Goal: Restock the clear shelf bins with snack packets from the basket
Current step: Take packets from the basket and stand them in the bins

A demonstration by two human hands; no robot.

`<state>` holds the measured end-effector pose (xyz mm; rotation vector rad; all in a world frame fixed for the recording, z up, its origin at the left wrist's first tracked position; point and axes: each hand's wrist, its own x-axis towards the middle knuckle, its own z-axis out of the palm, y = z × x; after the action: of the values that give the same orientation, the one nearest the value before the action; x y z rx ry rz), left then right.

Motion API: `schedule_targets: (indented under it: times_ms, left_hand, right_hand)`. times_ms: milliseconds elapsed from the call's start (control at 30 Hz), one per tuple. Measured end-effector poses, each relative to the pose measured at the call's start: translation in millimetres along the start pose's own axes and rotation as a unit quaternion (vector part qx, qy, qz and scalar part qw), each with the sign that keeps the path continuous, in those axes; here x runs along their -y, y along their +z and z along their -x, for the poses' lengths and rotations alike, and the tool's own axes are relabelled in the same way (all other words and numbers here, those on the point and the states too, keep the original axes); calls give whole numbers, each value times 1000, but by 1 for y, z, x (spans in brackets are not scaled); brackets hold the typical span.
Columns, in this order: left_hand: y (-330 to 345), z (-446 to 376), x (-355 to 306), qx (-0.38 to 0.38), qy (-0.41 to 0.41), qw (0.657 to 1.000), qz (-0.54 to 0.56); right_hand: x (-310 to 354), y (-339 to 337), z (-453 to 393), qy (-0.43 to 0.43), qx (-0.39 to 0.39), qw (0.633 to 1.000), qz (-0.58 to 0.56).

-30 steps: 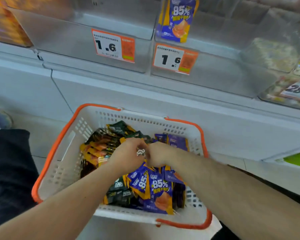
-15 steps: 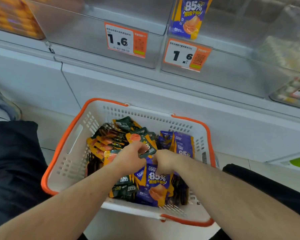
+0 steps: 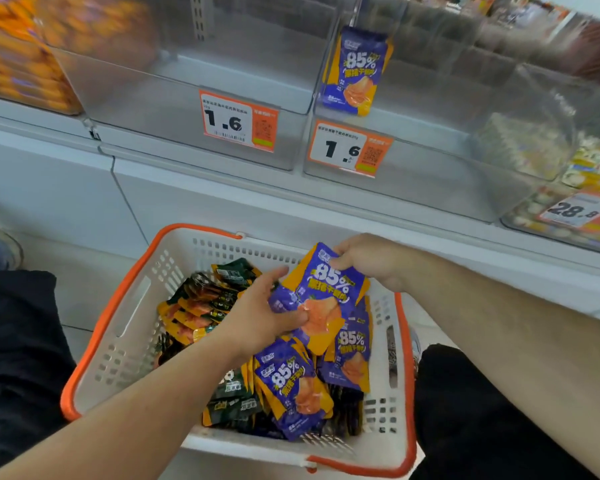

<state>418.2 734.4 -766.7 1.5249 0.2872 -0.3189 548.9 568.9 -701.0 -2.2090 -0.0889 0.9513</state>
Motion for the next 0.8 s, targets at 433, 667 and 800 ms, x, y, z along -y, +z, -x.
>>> schedule_targets:
  times_ms: [433, 667, 800]
  left_hand:
    - [18, 15, -43, -45, 166, 984, -45]
    - [4, 8, -31, -98, 116, 988, 1]
    - [2, 0, -23, -111, 112, 987, 17]
  right_hand:
    - [-12, 16, 10, 100, 28, 967, -234]
    - [-1, 8, 17, 94, 3, 955, -281]
    - [9, 6, 21, 45, -51, 938, -340]
